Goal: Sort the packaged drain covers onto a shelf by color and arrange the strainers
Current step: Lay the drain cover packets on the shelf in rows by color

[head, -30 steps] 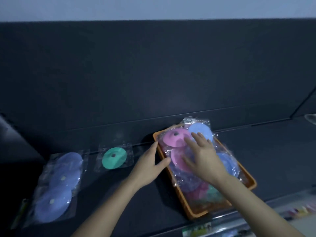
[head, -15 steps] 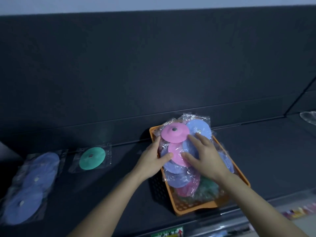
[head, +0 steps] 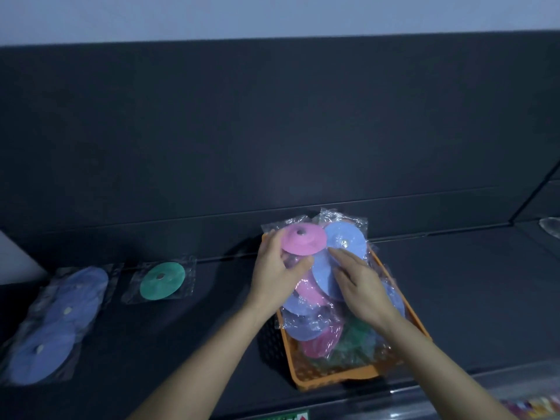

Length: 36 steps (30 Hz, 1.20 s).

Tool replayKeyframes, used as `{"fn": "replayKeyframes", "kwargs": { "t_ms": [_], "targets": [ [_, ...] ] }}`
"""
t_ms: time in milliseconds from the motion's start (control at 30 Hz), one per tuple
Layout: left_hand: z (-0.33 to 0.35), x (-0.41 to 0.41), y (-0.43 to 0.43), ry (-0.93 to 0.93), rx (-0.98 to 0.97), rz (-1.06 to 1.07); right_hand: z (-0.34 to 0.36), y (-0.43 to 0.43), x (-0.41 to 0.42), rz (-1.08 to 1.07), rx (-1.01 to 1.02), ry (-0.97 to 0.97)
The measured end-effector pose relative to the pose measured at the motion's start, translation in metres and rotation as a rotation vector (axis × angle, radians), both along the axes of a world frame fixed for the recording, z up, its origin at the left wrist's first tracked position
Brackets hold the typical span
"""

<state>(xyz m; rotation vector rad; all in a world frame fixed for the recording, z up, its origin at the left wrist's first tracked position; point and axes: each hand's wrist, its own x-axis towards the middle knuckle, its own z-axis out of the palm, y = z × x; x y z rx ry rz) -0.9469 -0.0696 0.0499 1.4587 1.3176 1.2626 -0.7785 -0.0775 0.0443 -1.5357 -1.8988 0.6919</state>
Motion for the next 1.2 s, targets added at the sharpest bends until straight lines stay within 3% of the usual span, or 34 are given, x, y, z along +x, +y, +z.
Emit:
{"fn": "replayKeyframes", "kwargs": {
  "t_ms": [100, 300, 367, 467, 633, 767, 1033, 1200],
  "targets": [
    [0.001, 0.005, 0.004, -0.203, -0.145, 0.052, 0.006, -0.004, -0.002, -0.002, 0.016, 0.059],
    [0.004, 0.008, 0.004, 0.004, -0.136, -0.053, 0.012, -0.009, -0.011, -0.031, -0.007, 0.114],
    [0.009, 0.002, 0.008, 0.046, -0.129, -0.015, 0.014, -0.007, -0.009, -0.083, 0.080, 0.041],
    [0.016, -0.014, 0.011, -0.034, -0.137, 0.031, 0.019, -0.002, -0.005, -0.168, 0.155, -0.105],
    [0.028, -0.051, 0.014, -0.148, -0.141, 0.092, 0.008, 0.016, -0.001, -0.192, -0.006, -0.338],
    [0.027, -0.082, 0.007, -0.197, -0.107, 0.134, -0.002, 0.027, -0.013, -0.207, -0.013, -0.479],
    [0.007, -0.135, -0.017, -0.177, -0.175, 0.082, 0.000, 0.042, -0.039, -0.204, 0.029, -0.542],
    [-0.016, -0.154, -0.031, -0.013, -0.274, 0.003, 0.009, 0.034, -0.054, -0.144, 0.133, -0.512]
  ]
}}
